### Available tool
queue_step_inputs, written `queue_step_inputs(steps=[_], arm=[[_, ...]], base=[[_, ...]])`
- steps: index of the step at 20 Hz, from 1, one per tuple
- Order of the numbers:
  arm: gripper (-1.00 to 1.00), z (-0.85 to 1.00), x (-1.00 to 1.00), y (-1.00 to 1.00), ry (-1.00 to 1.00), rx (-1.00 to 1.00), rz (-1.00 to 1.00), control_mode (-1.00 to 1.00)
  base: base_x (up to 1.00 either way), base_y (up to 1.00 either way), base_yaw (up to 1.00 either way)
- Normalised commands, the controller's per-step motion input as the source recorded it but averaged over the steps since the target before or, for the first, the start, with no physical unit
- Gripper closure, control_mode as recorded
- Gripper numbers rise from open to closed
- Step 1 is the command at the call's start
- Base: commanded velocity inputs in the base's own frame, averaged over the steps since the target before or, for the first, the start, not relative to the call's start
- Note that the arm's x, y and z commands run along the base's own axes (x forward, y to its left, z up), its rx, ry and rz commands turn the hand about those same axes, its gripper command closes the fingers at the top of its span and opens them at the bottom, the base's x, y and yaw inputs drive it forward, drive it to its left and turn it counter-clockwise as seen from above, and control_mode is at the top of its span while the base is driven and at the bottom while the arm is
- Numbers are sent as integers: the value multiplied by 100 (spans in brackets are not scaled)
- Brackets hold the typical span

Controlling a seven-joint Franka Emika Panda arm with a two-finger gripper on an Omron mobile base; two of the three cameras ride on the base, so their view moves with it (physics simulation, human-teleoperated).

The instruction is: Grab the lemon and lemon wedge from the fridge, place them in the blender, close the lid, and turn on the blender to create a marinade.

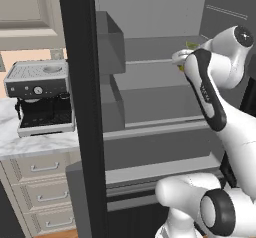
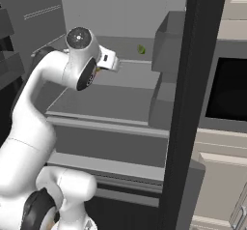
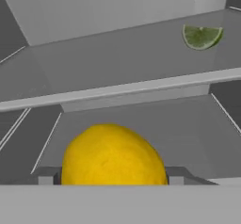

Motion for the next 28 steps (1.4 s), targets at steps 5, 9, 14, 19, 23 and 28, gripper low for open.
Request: queue_step_inputs(steps=[5,9,14,19,23,28], arm=[[100,-61,-64,4,3,-11,0,-100],[100,-67,-31,3,10,-11,0,-100],[100,-39,-20,0,8,-6,0,-100],[100,-1,-71,-5,1,0,0,-100],[100,0,-100,-3,0,0,5,-100],[100,0,-85,15,0,-7,14,-100]], base=[[0,0,0],[0,0,0],[0,0,0],[0,0,0],[0,0,0],[0,0,0]])
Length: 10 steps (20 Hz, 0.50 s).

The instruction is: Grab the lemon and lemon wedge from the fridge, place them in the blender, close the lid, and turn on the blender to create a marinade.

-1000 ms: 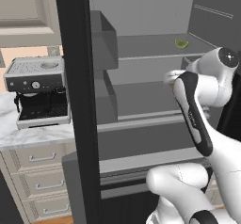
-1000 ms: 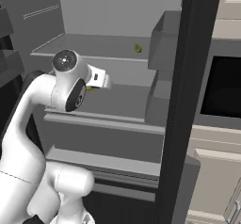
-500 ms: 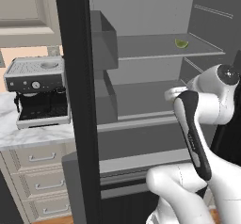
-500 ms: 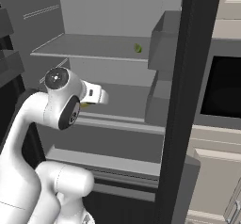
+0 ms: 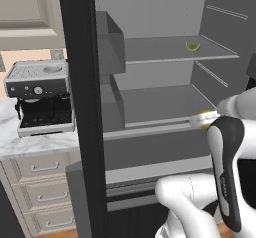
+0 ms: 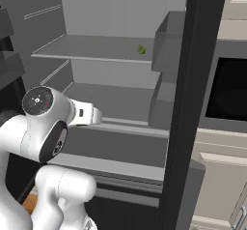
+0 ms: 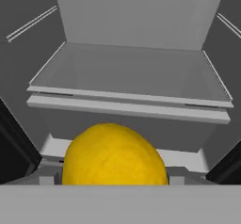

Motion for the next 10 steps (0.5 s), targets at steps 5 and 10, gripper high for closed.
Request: queue_step_inputs(steps=[5,10], arm=[[100,0,0,5,2,-1,2,-100],[100,0,23,0,5,0,0,-100]], base=[[0,0,0],[0,0,0]])
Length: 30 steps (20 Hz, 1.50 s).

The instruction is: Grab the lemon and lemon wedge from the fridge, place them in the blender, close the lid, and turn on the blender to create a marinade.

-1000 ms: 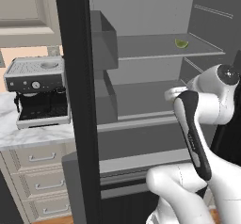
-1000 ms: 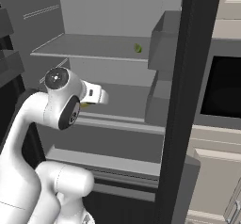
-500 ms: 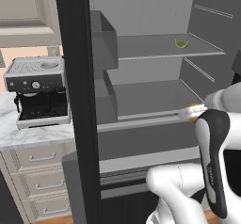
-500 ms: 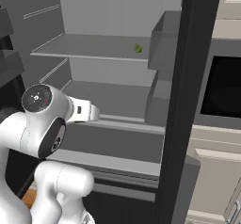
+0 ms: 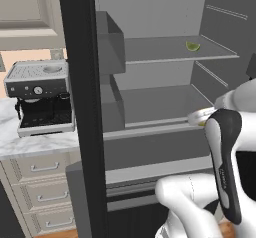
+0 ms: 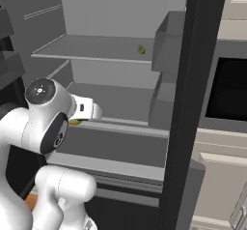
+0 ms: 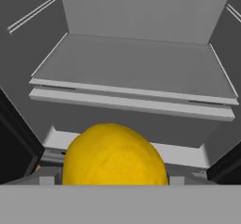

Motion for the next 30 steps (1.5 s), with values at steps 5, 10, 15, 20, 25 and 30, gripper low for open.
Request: queue_step_inputs(steps=[5,10,15,20,25,30], arm=[[100,0,14,0,0,0,0,-100],[100,0,3,0,0,0,0,-100],[100,0,-25,0,0,0,0,-100],[100,0,-7,0,0,0,0,100],[100,0,0,0,0,0,0,100],[100,0,0,0,0,0,0,100]], base=[[0,0,0],[0,0,0],[0,0,0],[-38,0,1],[-60,0,6],[-49,27,19]])
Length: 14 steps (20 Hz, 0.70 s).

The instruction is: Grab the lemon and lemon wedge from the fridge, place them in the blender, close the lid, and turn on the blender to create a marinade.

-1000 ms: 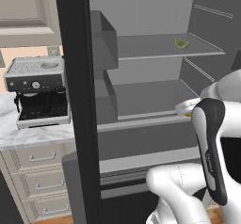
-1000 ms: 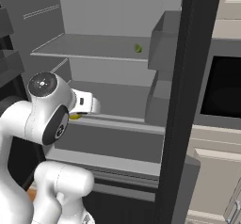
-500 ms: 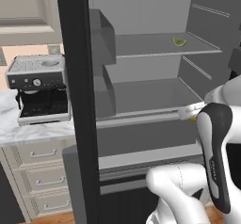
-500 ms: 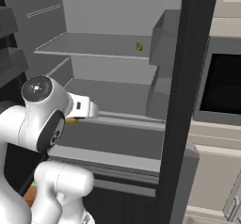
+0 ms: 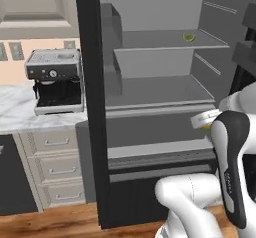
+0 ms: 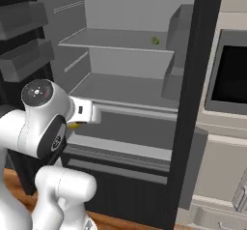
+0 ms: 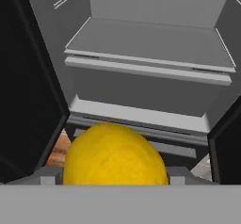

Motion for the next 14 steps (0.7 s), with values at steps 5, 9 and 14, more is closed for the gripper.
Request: queue_step_inputs(steps=[5,9,14], arm=[[100,0,0,0,0,0,0,100],[100,0,0,0,0,0,0,100],[100,0,0,0,0,0,0,100]], base=[[-35,39,45],[-34,2,56],[-24,-3,57]])
